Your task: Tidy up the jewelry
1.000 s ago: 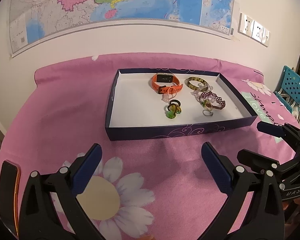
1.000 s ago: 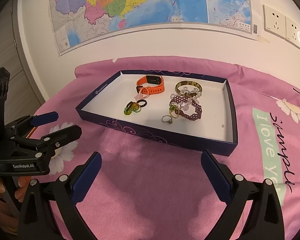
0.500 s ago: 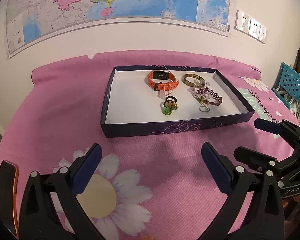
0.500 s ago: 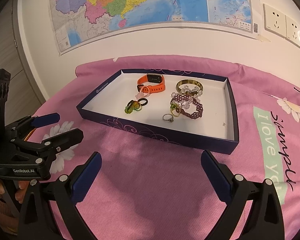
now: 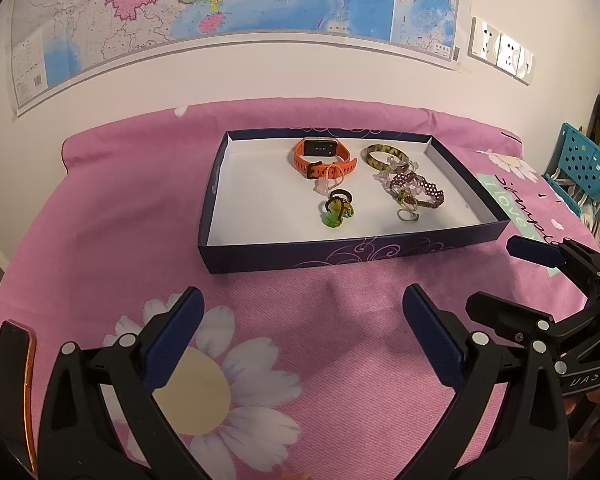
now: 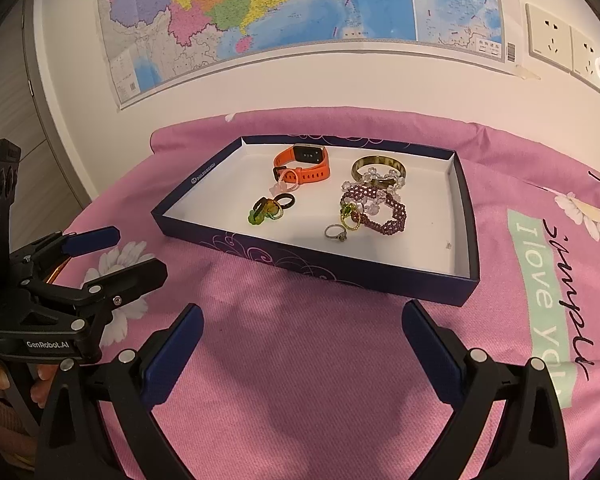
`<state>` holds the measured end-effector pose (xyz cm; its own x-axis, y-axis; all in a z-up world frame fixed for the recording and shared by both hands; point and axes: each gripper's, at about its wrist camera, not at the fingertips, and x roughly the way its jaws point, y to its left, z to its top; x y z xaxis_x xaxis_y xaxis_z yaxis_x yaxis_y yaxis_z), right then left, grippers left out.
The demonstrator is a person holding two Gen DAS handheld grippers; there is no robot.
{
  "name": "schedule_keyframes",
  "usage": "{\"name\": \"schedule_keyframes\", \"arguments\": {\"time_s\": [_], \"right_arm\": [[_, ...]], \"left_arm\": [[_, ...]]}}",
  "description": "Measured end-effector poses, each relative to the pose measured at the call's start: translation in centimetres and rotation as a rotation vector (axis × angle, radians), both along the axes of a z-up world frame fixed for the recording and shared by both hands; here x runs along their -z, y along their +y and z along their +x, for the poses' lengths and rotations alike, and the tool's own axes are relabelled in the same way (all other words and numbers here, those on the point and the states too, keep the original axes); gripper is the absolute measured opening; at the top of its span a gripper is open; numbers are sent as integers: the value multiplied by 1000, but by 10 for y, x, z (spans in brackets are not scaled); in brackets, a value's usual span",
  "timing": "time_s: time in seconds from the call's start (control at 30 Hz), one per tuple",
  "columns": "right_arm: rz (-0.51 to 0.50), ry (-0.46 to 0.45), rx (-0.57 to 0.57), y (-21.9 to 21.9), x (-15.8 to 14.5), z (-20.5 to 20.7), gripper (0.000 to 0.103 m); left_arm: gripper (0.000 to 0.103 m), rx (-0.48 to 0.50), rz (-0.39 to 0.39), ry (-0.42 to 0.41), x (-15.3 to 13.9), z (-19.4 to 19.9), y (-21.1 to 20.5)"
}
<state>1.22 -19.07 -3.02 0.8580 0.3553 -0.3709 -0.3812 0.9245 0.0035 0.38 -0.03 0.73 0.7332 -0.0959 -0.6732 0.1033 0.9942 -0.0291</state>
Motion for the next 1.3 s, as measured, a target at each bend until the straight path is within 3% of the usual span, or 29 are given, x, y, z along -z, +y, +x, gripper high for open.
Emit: {"name": "schedule_keyframes", "arguments": {"time_s": [1.3], "right_arm": [[9, 6, 5, -4, -3, 4, 96]], "left_arm": [[98, 7, 12, 9, 3, 1, -5]]}}
